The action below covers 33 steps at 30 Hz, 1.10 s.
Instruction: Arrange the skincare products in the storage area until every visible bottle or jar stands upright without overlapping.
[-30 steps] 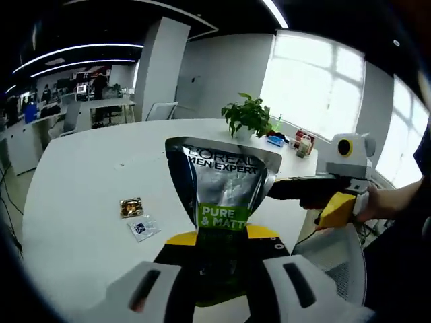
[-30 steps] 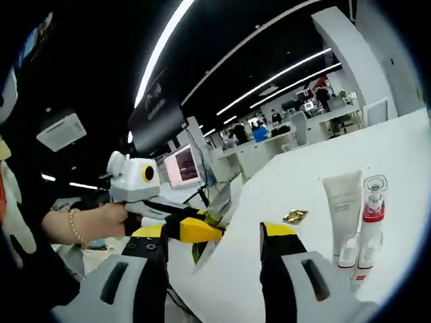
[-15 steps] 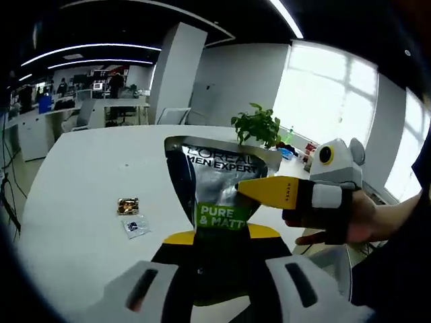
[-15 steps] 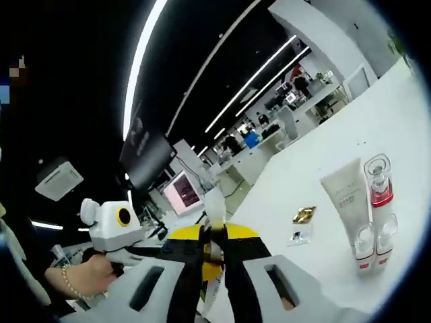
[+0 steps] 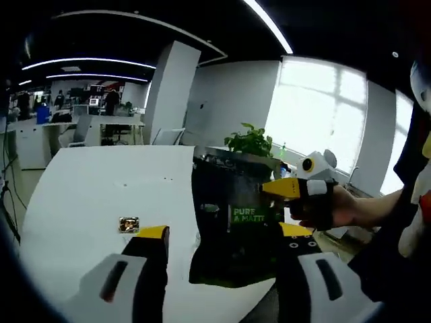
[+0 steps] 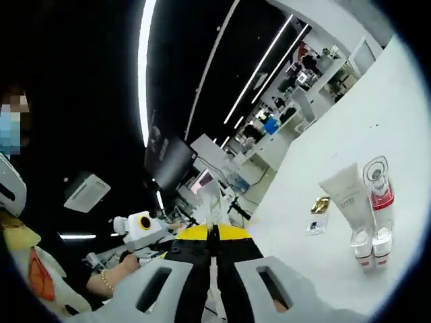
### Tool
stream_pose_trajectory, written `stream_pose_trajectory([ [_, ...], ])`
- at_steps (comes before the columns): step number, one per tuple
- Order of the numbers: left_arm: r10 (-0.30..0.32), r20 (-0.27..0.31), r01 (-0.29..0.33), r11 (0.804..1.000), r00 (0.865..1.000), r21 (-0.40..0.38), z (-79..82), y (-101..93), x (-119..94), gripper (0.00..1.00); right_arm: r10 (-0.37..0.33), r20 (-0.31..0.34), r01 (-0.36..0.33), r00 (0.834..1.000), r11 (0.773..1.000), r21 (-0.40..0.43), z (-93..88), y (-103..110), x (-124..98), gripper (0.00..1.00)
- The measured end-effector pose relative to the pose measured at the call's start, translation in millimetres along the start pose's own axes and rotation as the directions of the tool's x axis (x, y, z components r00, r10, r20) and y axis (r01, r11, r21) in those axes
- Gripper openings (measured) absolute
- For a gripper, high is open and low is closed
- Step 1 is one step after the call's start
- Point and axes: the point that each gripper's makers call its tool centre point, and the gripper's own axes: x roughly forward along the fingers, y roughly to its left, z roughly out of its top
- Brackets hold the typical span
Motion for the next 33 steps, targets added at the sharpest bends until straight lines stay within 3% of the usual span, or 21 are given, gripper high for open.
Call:
stream_pose_trajectory([
  [3, -0.097, -0.017, 0.096, 0.995, 0.995, -0.024, -0.2, -13.9, 2.7, 0.65, 0.158, -0.043, -0.154, 0.987, 0.985, 0.078, 3.0, 24.4, -7.4, 0.01],
  [4, -0.153, 0.000, 0.153, 0.988, 0.988, -0.030, 2.3, -24.5, 3.6, 0.65, 0.175, -0.041, -0.172, 0.984, 0.982, 0.079, 4.1, 27.4, -8.2, 0.01],
  [5, -0.213, 0.020, 0.214, 0.975, 0.977, -0.064, 4.9, -36.0, 3.7, 0.64, 0.228, -0.027, -0.225, 0.973, 0.971, 0.079, 8.5, 37.2, -11.6, 0.01],
  [6, -0.279, 0.041, 0.282, 0.950, 0.959, -0.136, 7.8, -49.3, 2.5, 0.64, 0.249, -0.016, -0.247, 0.968, 0.965, 0.084, 11.3, 42.1, -13.7, 0.01],
  [9, -0.359, 0.053, 0.363, 0.917, 0.932, -0.164, 7.9, -76.0, 3.1, 0.58, 0.314, 0.009, -0.313, 0.949, 0.942, 0.119, 19.3, 56.2, -19.7, 0.01],
  [10, -0.378, 0.048, 0.380, 0.911, 0.925, -0.161, 6.8, -82.0, 3.3, 0.53, 0.340, 0.018, -0.340, 0.940, 0.935, 0.104, 21.5, 62.1, -21.6, 0.01],
  [11, -0.400, 0.042, 0.401, 0.899, 0.916, -0.175, 5.9, -91.6, 3.2, 0.44, 0.338, 0.016, -0.338, 0.941, 0.936, 0.098, 21.6, 62.8, -21.9, 0.01],
  [14, -0.391, 0.109, 0.405, 0.898, 0.914, -0.173, 16.1, -94.6, 3.7, 0.26, 0.300, 0.007, -0.300, 0.954, 0.951, 0.069, 21.1, 56.6, -19.2, 0.01],
  [15, -0.394, 0.128, 0.413, 0.885, 0.910, -0.216, 18.0, -96.6, 2.7, 0.23, 0.301, 0.006, -0.300, 0.954, 0.950, 0.083, 21.5, 55.8, -19.3, 0.01],
  [18, -0.362, 0.155, 0.393, 0.871, 0.919, -0.295, 16.8, -92.8, 4.2, 0.11, 0.238, 0.006, -0.238, 0.971, 0.970, 0.043, 23.4, 41.8, -18.2, 0.01],
  [20, -0.355, 0.181, 0.397, 0.855, 0.917, -0.335, 17.5, -94.8, 4.9, 0.06, 0.213, 0.016, -0.213, 0.977, 0.977, 0.007, 23.8, 36.9, -16.5, 0.02],
  [22, -0.333, 0.204, 0.387, 0.849, 0.921, -0.360, 17.7, -93.9, 5.8, 0.06, 0.204, 0.066, -0.205, 0.977, 0.979, 0.000, 28.4, 35.3, -14.8, 0.04],
  [25, -0.297, 0.297, 0.406, 0.801, 0.908, -0.440, 28.6, -91.9, 4.4, 0.05, 0.168, 0.140, -0.175, 0.976, 0.984, 0.037, 28.8, 31.0, -10.4, 0.14],
  [26, -0.286, 0.341, 0.428, 0.763, 0.896, -0.484, 34.1, -91.1, 2.4, 0.05, 0.171, 0.141, -0.183, 0.975, 0.980, 0.079, 23.6, 32.6, -9.2, 0.20],
  [28, -0.244, 0.395, 0.436, 0.730, 0.886, -0.526, 39.7, -85.9, 0.6, 0.05, 0.173, 0.131, -0.187, 0.976, 0.976, 0.107, 10.3, 35.9, -6.6, 0.28],
  [29, -0.227, 0.407, 0.433, 0.721, 0.885, -0.540, 40.2, -83.2, 0.4, 0.05, 0.143, 0.137, -0.156, 0.980, 0.983, 0.093, 4.2, 34.6, -6.0, 0.26],
  [31, -0.209, 0.419, 0.432, 0.706, 0.884, -0.561, 39.1, -80.4, -0.2, 0.05, 0.143, 0.155, -0.162, 0.977, 0.980, 0.115, -1.9, 36.1, -5.9, 0.15],
  [33, -0.194, 0.411, 0.417, 0.706, 0.891, -0.572, 33.0, -76.2, 0.6, 0.05, 0.128, 0.204, -0.160, 0.971, 0.976, 0.148, 0.4, 35.8, -6.3, 0.07],
])
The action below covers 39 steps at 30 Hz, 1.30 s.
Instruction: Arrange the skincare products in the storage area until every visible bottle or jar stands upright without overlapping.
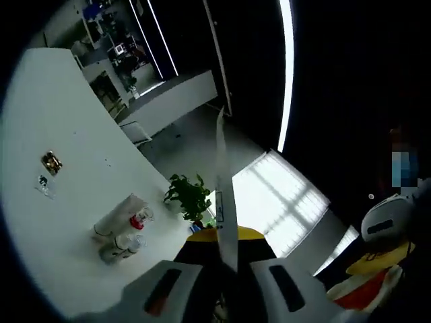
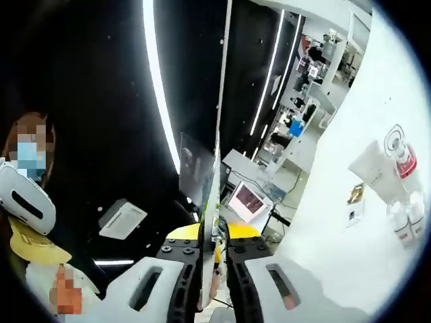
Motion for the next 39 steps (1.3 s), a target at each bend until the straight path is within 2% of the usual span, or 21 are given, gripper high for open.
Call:
stream_pose_trajectory([
  [1, -0.002, 0.004, 0.003, 1.000, 1.000, -0.020, -0.2, 1.8, -1.5, 0.05, -0.027, 0.033, 0.027, 0.999, 0.999, 0.020, 1.2, -4.1, -0.4, 0.08],
  [3, 0.009, 0.012, -0.008, 0.999, 1.000, -0.043, 0.2, 5.8, -3.5, 0.05, -0.011, 0.056, 0.009, 0.998, 0.999, 0.037, -0.9, -3.5, -0.3, 0.09],
  [5, 0.012, 0.013, -0.012, 0.999, 1.000, -0.049, -0.6, 7.9, -4.8, 0.05, -0.027, 0.070, 0.024, 0.997, 0.998, 0.053, -3.1, -8.8, -0.1, 0.06],
  [8, 0.019, 0.023, -0.018, 0.998, 1.000, -0.060, 0.5, 11.9, -6.0, 0.05, -0.011, 0.112, -0.009, 0.994, 0.983, 0.181, -1.3, -7.2, 1.5, 0.02],
  [10, 0.029, 0.026, -0.028, 0.998, 0.999, -0.058, 1.5, 14.6, -6.4, 0.05, -0.032, 0.115, 0.004, 0.993, 0.972, 0.234, -3.5, -13.2, 1.5, 0.01],
  [11, 0.028, 0.023, -0.027, 0.999, 0.999, -0.042, 1.5, 15.4, -6.9, 0.06, -0.022, 0.116, -0.006, 0.993, 0.973, 0.230, -4.2, -12.8, 1.9, 0.01],
  [13, 0.014, 0.003, -0.014, 1.000, 1.000, -0.008, -0.9, 14.1, -8.2, 0.06, -0.019, 0.115, -0.011, 0.993, 0.966, 0.257, -5.9, -12.5, 1.4, 0.01],
  [15, 0.003, -0.086, -0.002, 1.000, 0.996, 0.011, -14.6, 13.0, -13.4, 0.09, -0.026, 0.125, -0.010, 0.992, 0.961, 0.275, -5.2, -13.7, -0.8, 0.01],
  [17, 0.070, -0.150, -0.061, 0.996, 0.986, 0.068, -24.9, 25.4, -18.7, 0.15, -0.038, 0.138, -0.002, 0.990, 0.960, 0.279, -2.6, -16.5, -4.5, 0.01],
  [20, 0.086, -0.154, -0.077, 0.995, 0.984, 0.065, -30.4, 29.9, -21.7, 0.11, -0.090, 0.100, 0.062, 0.991, 0.966, 0.252, -8.1, -29.9, -9.3, 0.01],
  [22, 0.116, -0.146, -0.109, 0.993, 0.983, 0.054, -32.5, 36.6, -22.5, 0.10, -0.117, 0.085, 0.089, 0.989, 0.956, 0.281, -12.1, -38.2, -11.5, 0.01],
  [24, 0.152, -0.145, -0.144, 0.988, 0.978, 0.062, -34.4, 43.2, -23.0, 0.09, -0.147, 0.080, 0.120, 0.986, 0.953, 0.277, -15.7, -46.4, -13.0, 0.01],
  [27, 0.218, -0.156, -0.218, 0.976, 0.963, 0.019, -40.5, 58.7, -25.4, 0.06, -0.220, 0.041, 0.203, 0.975, 0.946, 0.252, -23.9, -62.4, -17.4, 0.01],
  [30, 0.228, -0.168, -0.237, 0.971, 0.959, -0.036, -45.7, 66.0, -26.1, 0.04, -0.255, 0.023, 0.244, 0.967, 0.944, 0.224, -27.4, -69.8, -20.7, 0.01],
  [32, 0.256, -0.177, -0.266, 0.963, 0.950, -0.035, -49.6, 72.7, -26.3, 0.04, -0.305, -0.004, 0.302, 0.952, 0.939, 0.163, -31.6, -79.9, -24.6, 0.01],
  [35, 0.328, -0.212, -0.344, 0.938, 0.921, -0.045, -58.1, 88.1, -29.6, 0.03, -0.388, -0.066, 0.391, 0.919, 0.919, 0.053, -40.9, -97.8, -29.5, 0.01],
  [39, 0.372, -0.236, -0.401, 0.912, 0.898, -0.086, -64.8, 102.1, -32.7, 0.03, -0.439, -0.117, 0.434, 0.891, 0.898, -0.068, -48.7, -111.1, -32.3, 0.02],
])
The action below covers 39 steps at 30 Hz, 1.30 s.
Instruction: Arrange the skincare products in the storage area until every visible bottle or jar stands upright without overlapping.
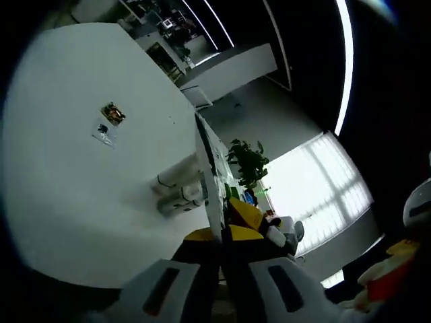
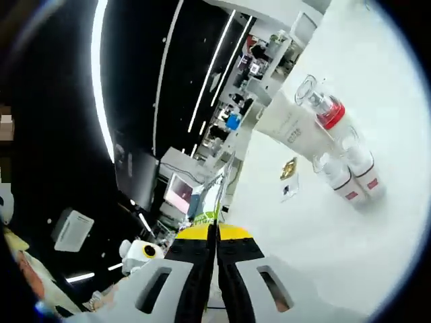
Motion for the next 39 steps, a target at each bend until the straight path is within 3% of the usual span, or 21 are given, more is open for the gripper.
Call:
stream_pose_trajectory([
  [4, 0.070, -0.024, -0.070, 0.998, 0.997, -0.008, -5.8, 16.7, 5.0, 0.03, -0.062, -0.041, 0.058, 0.997, 0.994, -0.088, -8.4, -14.5, 4.1, 0.02],
  [9, 0.129, -0.019, -0.129, 0.992, 0.991, 0.001, -5.6, 29.7, 6.9, 0.06, -0.085, -0.032, 0.083, 0.996, 0.994, -0.075, -9.0, -24.5, 4.0, 0.02],
  [16, 0.126, -0.024, -0.125, 0.991, 0.992, 0.046, -4.1, 40.3, 13.9, 0.02, -0.089, -0.057, 0.079, 0.994, 0.983, -0.165, -14.1, -37.2, 5.5, 0.03],
  [19, 0.111, -0.020, -0.111, 0.994, 0.994, 0.017, -1.7, 44.4, 16.2, 0.01, -0.076, -0.048, 0.057, 0.996, 0.948, -0.312, -10.7, -42.3, 6.1, 0.06],
  [21, 0.107, -0.013, -0.107, 0.994, 0.994, 0.019, 0.2, 47.0, 18.0, 0.01, -0.068, -0.059, 0.043, 0.996, 0.933, -0.357, -10.8, -43.1, 6.1, 0.07],
  [26, 0.094, -0.001, -0.094, 0.996, 0.996, -0.013, 4.6, 51.8, 23.2, 0.01, -0.036, -0.070, 0.007, 0.997, 0.928, -0.373, -8.8, -44.6, 5.5, 0.20],
  [32, 0.086, 0.000, -0.086, 0.996, 0.996, -0.031, 7.4, 57.4, 30.3, 0.01, 0.009, -0.117, -0.054, 0.993, 0.919, -0.392, -15.7, -39.2, 5.5, 0.42],
  [39, 0.090, -0.005, -0.091, 0.994, 0.996, -0.053, 6.6, 69.6, 35.0, 0.01, 0.021, -0.176, -0.092, 0.984, 0.909, -0.406, -29.2, -37.4, 6.0, 0.56],
])
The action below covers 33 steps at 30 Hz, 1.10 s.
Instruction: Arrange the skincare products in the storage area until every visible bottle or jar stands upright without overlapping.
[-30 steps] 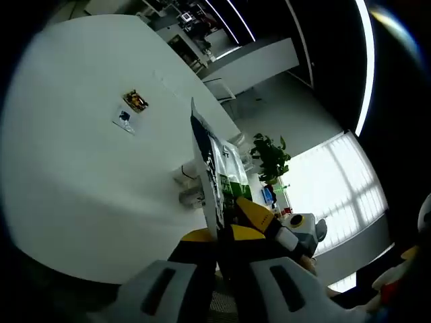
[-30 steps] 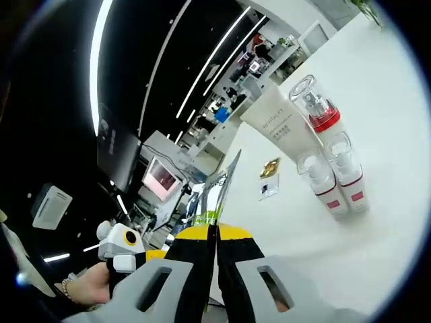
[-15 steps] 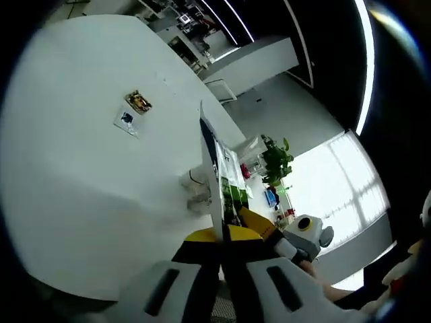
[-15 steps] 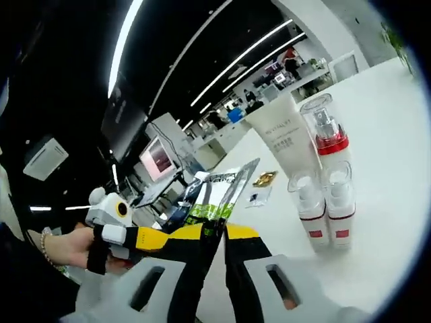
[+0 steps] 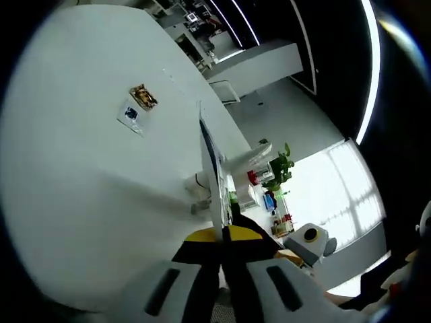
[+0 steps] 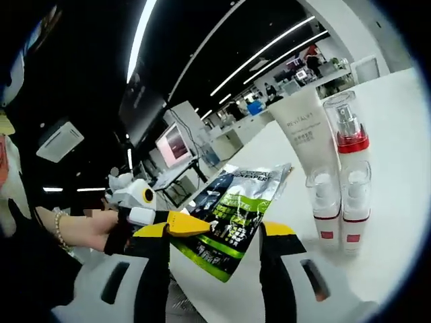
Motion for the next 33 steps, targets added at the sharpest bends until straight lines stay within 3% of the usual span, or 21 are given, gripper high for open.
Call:
stream_pose_trajectory([
  [13, -0.007, -0.026, 0.005, 0.997, 1.000, -0.074, -7.1, 21.3, 18.8, 0.01, 0.018, -0.100, -0.024, 0.995, 0.998, -0.062, -21.4, 4.6, -2.8, 0.79],
  [18, 0.036, -0.074, -0.037, 0.999, 0.997, -0.011, -12.4, 31.0, 30.6, 0.01, 0.051, -0.132, -0.060, 0.990, 0.996, -0.069, -27.4, 12.6, -5.1, 0.86],
  [24, 0.050, -0.062, -0.053, 0.998, 0.997, -0.040, -8.5, 42.2, 41.6, 0.01, 0.057, -0.180, -0.077, 0.982, 0.992, -0.103, -35.5, 18.2, -10.3, 0.91],
  [33, 0.103, -0.090, -0.104, 0.995, 0.991, -0.007, -10.1, 58.6, 46.7, 0.01, 0.038, -0.163, -0.056, 0.986, 0.992, -0.109, -30.1, 12.8, -22.0, 0.98],
])
